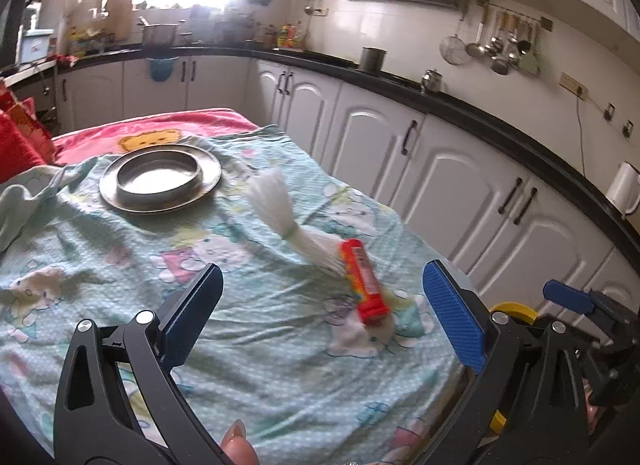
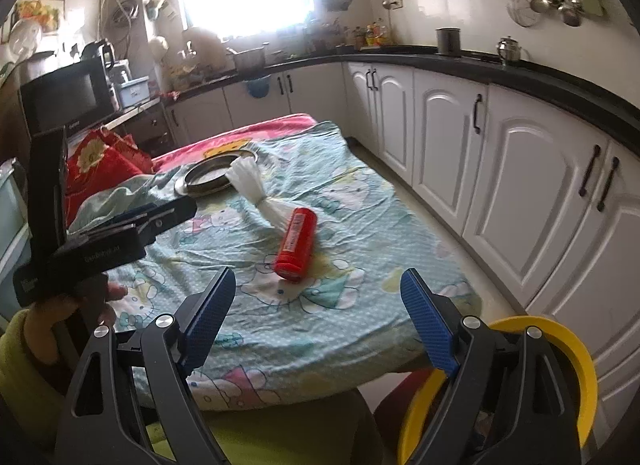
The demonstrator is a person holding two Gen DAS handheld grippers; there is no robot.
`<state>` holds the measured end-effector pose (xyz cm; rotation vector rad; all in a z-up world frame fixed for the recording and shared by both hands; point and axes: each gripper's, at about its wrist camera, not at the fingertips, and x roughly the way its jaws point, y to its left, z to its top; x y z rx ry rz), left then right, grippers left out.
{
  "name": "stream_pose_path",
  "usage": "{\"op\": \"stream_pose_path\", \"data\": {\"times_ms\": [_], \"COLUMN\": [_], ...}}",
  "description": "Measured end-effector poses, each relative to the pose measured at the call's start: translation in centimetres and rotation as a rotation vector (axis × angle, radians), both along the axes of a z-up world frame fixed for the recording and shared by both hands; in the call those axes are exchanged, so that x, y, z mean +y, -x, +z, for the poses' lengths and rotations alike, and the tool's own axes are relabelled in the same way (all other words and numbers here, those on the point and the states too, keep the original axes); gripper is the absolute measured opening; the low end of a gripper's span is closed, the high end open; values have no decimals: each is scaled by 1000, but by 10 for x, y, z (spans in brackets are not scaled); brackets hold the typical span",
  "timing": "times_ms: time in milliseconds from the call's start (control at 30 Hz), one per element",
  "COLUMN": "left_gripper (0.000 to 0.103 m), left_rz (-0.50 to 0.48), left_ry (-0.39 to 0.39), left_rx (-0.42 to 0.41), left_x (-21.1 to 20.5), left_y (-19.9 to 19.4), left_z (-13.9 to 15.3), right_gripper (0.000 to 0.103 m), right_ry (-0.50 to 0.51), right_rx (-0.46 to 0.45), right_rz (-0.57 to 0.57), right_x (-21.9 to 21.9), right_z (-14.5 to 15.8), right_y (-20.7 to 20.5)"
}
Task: Collect trash
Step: 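Move both open tools back over the red tube and white bag, then grasp the red tube with the right tool while the left tool grasps the white mesh bag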
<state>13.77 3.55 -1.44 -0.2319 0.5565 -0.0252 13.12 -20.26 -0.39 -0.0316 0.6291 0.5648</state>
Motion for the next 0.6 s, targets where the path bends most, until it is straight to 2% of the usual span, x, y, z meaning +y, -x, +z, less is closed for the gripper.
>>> {"op": "stream_pose_path", "data": {"times_ms": [300,600], "left_gripper": [92,92], "left_rz": [62,81], "left_ry": [41,72], "left_rx": [13,48], "left_x": [32,48], "left_y": [-12,-44], "left_z": [-7,-13], "right_gripper": [82,82], "right_ry": [54,104], "right_rx": [34,47], "right_rz": [40,84], "right_x": [36,71], "right_z": [-23,-40], "right_y": [-26,-53]}}
